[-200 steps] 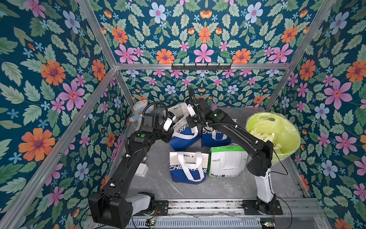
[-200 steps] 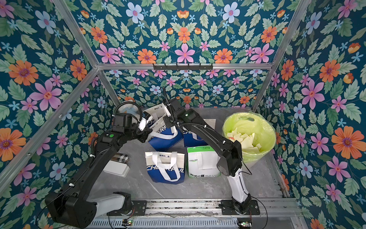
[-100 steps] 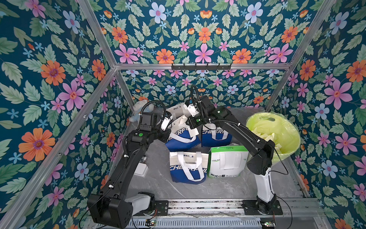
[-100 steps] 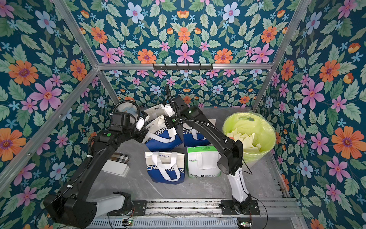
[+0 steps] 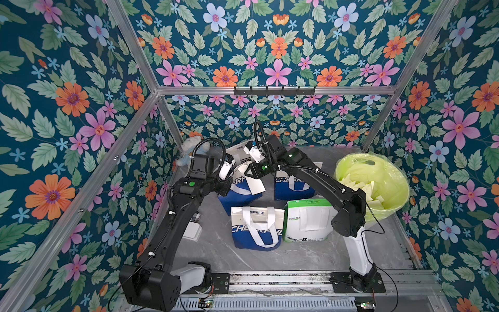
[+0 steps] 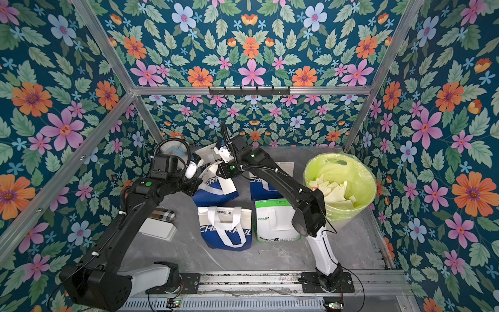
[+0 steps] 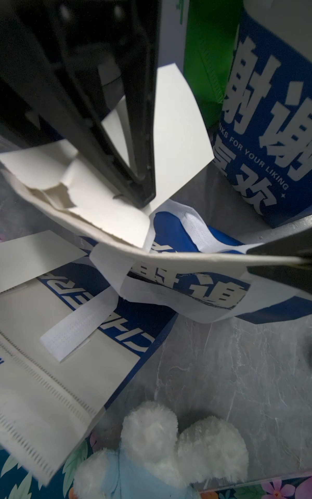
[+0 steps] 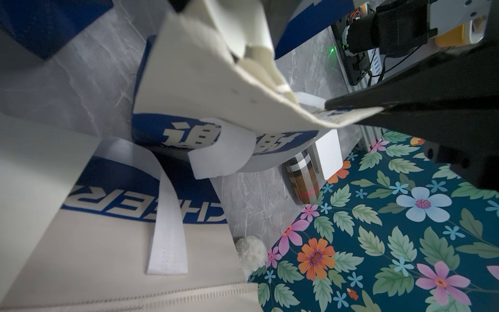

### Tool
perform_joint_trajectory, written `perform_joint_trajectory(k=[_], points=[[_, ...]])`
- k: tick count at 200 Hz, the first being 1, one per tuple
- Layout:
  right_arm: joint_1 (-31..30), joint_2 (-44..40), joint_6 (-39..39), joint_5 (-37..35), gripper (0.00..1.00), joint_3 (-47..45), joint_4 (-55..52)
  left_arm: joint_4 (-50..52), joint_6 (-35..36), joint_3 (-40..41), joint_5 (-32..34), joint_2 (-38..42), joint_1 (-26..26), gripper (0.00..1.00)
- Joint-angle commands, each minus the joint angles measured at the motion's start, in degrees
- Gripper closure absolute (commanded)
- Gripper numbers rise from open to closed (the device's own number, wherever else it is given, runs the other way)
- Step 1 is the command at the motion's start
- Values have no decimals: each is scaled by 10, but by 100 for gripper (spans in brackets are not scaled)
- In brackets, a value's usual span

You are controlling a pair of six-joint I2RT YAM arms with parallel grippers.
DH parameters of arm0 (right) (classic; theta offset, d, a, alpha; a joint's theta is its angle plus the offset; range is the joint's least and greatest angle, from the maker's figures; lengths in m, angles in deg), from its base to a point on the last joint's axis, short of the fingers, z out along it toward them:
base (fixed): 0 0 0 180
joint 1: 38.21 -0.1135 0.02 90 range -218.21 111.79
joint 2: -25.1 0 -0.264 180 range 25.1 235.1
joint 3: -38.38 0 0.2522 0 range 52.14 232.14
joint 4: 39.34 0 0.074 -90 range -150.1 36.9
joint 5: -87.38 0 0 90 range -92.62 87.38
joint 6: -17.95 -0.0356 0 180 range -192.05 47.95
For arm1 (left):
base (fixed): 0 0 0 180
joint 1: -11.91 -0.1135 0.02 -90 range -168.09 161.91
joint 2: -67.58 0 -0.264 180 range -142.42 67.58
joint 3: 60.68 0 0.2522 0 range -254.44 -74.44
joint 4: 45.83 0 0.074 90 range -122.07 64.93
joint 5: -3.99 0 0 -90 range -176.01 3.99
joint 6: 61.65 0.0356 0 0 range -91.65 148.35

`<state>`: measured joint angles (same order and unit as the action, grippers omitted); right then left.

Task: Shred takeout receipts and throw away
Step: Tear off the takeout receipt from the takeout bag.

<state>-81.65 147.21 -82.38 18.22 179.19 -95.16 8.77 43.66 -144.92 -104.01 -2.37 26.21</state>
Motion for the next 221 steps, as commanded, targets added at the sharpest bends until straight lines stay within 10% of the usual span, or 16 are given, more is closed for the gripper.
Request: perform_joint_trajectory(k=[1,19,65,221], points=[[-5,-2,-12,12,82,6,42,-20,-1,-1,-35,-2,0,100],[-5,-4,-19,-19,100,9,38,-19,0,2,-31,-3,0,100],[1,-46,-47,-96,100,-38,58,-6,7,16,16,-7,0,100],[49,-87,-47,54,100,-72,16,25,15,6,143,5,0,100]])
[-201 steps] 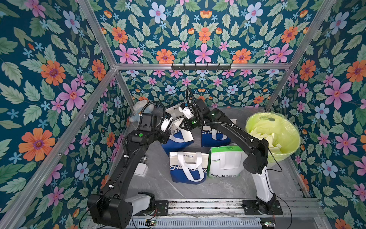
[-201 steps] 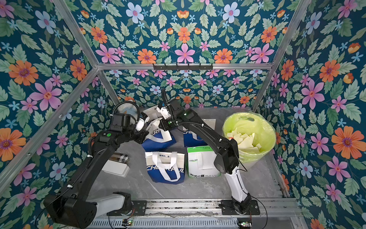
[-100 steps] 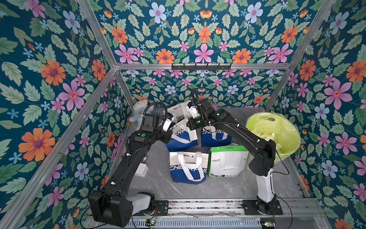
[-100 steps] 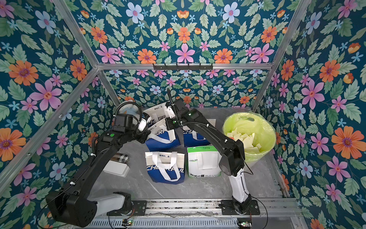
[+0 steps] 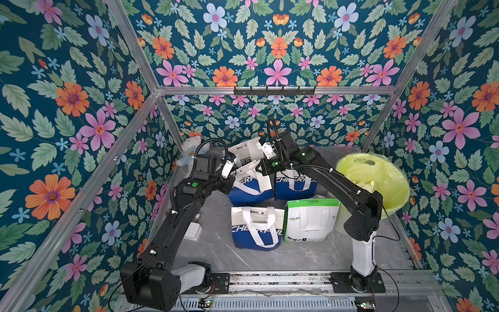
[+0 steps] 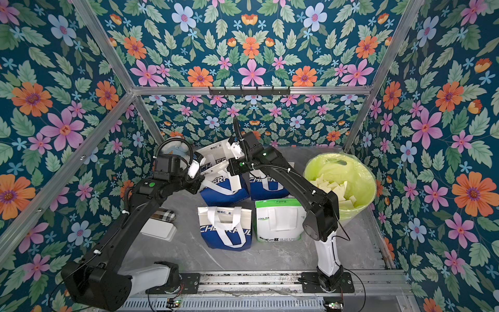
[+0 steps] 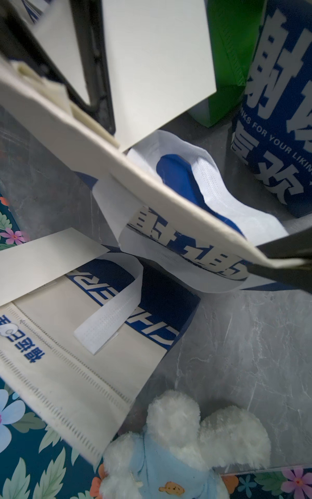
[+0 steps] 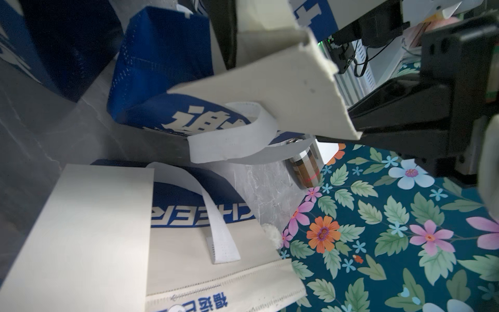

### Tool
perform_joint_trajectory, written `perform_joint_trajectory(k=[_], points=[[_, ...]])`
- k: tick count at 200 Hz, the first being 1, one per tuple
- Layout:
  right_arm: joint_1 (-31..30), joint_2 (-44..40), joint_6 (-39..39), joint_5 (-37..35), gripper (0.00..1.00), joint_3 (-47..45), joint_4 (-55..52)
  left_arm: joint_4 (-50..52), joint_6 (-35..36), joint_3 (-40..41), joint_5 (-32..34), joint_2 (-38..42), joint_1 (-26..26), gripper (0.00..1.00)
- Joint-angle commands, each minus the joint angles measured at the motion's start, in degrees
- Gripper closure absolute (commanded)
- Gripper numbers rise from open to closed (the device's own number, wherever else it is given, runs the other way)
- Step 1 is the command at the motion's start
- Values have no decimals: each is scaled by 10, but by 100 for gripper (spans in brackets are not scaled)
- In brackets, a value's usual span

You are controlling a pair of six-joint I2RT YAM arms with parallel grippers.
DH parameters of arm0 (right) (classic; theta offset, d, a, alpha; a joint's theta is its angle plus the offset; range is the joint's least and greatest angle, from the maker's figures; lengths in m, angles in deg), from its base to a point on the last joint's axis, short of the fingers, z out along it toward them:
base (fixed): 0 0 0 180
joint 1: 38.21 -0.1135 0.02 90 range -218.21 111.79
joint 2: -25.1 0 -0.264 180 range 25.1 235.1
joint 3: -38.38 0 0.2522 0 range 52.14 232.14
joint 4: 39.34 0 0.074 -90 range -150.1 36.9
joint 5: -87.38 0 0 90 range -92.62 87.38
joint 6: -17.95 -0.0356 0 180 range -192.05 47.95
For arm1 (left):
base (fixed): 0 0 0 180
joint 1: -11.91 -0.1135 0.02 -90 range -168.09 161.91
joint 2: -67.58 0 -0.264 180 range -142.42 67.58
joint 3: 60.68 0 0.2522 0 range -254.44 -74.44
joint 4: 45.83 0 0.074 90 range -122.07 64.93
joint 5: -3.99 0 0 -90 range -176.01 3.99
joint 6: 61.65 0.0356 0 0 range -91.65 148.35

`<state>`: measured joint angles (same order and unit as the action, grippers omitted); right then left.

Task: Shred takeout receipts and throw away
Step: Tear off the takeout receipt from the takeout bag.

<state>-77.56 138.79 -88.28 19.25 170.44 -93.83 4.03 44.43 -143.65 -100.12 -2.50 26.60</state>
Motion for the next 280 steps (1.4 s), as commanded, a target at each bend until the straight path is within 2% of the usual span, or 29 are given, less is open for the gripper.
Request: perform_joint_trajectory(k=[1,34,84,109,120,139,163,244,262,277,280], points=[[8,-2,12,47,100,16,1,72,7,-7,105,7,-3,100],[8,3,26,118,100,14,-10,61,-2,-13,111,21,-4,100],[5,25,41,164,100,26,-52,53,-15,-12,96,29,-4,100],[-3,52,46,143,97,42,-77,47,-18,-6,88,31,-3,100],[-7,59,43,138,92,41,-69,44,-22,-3,84,32,-4,100],[-13,72,39,125,88,47,-62,41,-25,-3,80,33,-3,100],[-17,88,37,108,76,64,-64,40,-26,-3,78,33,-4,100],[-22,92,61,60,75,74,-106,36,-25,7,79,35,-3,100],[-21,89,70,53,76,74,-120,36,-25,8,80,34,-4,100],[-22,87,76,52,98,73,-130,36,-25,8,82,34,-4,100],[-22,86,77,51,100,71,-130,36,-24,8,82,34,-3,100]])
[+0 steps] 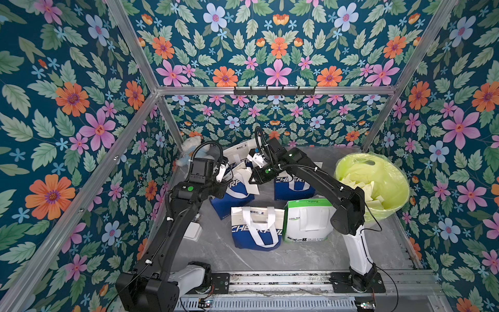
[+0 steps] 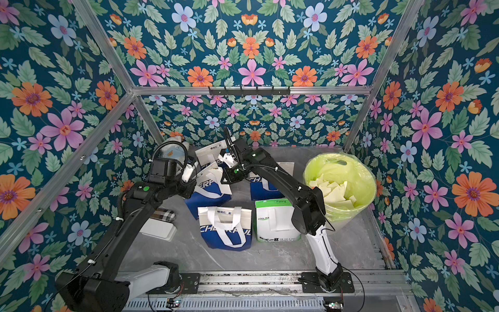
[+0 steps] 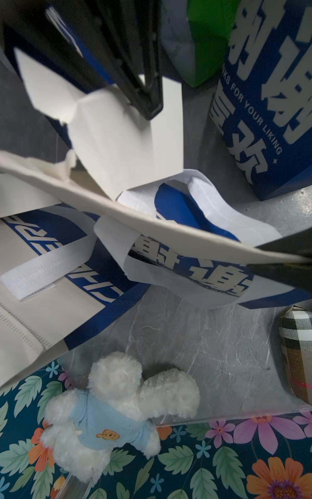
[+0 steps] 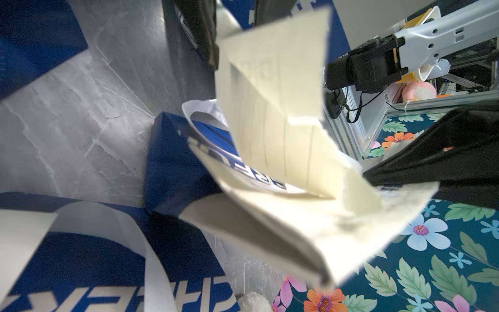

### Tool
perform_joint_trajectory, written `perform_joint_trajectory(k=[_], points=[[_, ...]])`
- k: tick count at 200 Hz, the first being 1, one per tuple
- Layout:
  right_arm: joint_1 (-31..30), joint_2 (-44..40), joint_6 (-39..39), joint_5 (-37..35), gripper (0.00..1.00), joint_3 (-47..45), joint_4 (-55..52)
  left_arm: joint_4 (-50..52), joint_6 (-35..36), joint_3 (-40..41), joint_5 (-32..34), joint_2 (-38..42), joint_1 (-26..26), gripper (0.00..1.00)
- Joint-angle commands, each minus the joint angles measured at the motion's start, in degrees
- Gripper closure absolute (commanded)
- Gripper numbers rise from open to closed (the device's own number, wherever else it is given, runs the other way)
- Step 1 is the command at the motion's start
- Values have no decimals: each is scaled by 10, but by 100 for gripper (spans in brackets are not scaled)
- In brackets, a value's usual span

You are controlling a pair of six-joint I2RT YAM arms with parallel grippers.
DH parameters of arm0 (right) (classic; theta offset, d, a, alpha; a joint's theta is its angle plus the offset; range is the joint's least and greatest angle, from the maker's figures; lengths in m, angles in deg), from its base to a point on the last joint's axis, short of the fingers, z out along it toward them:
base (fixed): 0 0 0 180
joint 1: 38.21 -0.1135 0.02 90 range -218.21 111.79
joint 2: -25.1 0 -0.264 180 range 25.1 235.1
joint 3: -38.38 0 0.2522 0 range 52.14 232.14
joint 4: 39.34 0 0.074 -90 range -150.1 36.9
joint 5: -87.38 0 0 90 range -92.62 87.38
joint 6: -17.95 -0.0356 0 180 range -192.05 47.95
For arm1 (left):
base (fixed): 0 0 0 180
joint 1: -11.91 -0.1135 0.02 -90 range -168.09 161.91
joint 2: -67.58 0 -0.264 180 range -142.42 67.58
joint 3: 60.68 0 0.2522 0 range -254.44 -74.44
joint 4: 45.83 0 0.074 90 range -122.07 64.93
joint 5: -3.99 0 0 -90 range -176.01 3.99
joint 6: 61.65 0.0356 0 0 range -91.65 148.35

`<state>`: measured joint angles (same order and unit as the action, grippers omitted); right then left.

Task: Shred takeout receipts and throw away
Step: Tear off the takeout receipt from the takeout bag.

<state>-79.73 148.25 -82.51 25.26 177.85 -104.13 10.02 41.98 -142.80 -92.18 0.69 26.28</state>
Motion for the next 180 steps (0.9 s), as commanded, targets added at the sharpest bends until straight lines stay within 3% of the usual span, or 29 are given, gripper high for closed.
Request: perform_joint_trajectory(k=[1,84,136,156,167,180], points=[[0,-10,19,-9,100,-3,-27,-24,0,0,3,2,0,100],[0,-52,-14,30,100,-65,90,-29,5,15,3,0,0,100],[2,-128,-31,-95,100,-107,119,-33,12,23,26,4,0,100],[3,-168,-28,-109,100,-117,127,-39,7,16,25,4,0,53],[4,-188,-22,-106,100,-119,125,-40,9,8,12,6,0,4],[6,-214,-8,-91,100,-129,123,-53,15,1,-8,18,0,1]])
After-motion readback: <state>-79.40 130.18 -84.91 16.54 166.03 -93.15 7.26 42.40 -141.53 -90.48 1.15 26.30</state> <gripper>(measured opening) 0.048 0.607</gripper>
